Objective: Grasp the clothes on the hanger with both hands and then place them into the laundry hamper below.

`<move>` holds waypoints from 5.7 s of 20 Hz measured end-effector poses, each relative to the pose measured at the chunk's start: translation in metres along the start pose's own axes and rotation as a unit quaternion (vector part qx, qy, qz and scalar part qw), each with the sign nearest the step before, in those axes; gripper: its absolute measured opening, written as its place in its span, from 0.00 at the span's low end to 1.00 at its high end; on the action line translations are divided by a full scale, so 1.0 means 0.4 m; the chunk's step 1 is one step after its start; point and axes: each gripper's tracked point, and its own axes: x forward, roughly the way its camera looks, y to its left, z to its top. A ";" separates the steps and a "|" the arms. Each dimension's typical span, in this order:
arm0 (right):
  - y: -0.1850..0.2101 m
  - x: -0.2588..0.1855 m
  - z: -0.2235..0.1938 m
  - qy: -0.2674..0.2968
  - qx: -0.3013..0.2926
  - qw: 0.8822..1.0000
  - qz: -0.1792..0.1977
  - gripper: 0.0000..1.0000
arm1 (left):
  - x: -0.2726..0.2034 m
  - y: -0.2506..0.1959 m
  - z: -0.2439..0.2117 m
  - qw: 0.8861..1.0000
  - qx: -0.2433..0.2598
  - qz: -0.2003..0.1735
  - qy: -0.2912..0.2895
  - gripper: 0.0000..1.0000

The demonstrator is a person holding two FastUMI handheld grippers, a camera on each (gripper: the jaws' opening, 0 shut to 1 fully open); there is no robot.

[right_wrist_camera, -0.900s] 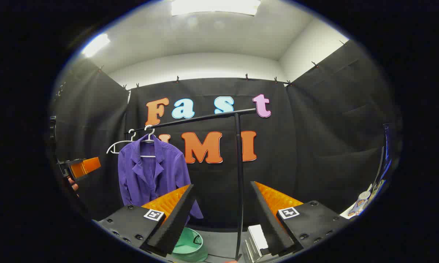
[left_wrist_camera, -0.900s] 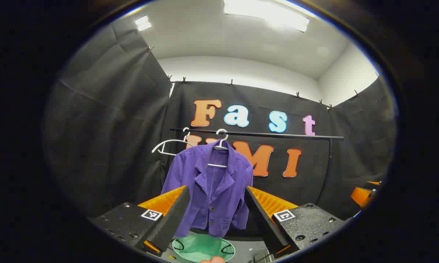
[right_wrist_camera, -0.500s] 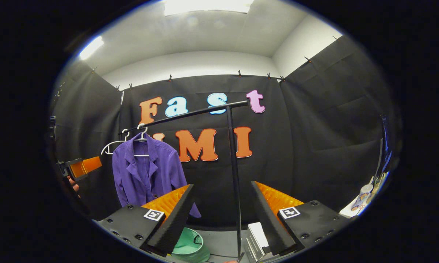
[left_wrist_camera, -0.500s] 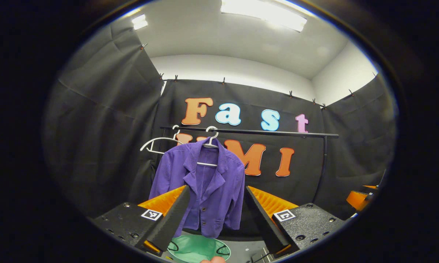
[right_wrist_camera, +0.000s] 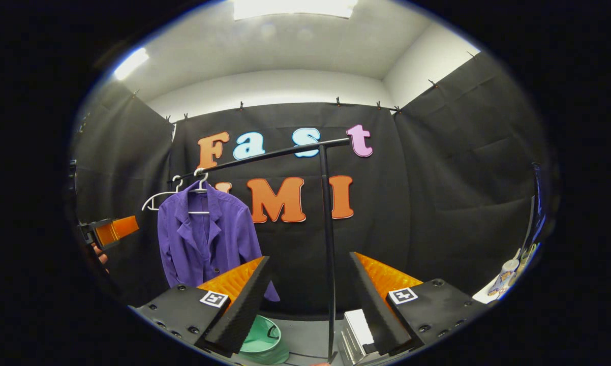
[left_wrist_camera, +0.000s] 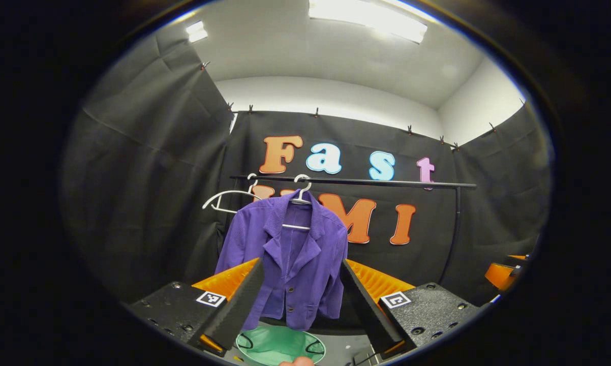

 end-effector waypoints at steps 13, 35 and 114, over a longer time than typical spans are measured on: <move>0.022 0.006 -0.021 0.004 0.028 0.999 0.023 0.98 | -0.021 0.066 0.002 0.999 0.001 0.041 0.012 0.95; 0.813 0.722 -0.242 0.025 -0.014 0.993 0.114 0.90 | 0.534 0.423 -0.229 0.999 0.010 0.029 0.040 0.96; 0.415 1.288 -0.055 -0.171 -0.058 0.983 -0.030 0.07 | 0.910 0.635 0.108 0.962 0.094 0.212 -0.147 0.01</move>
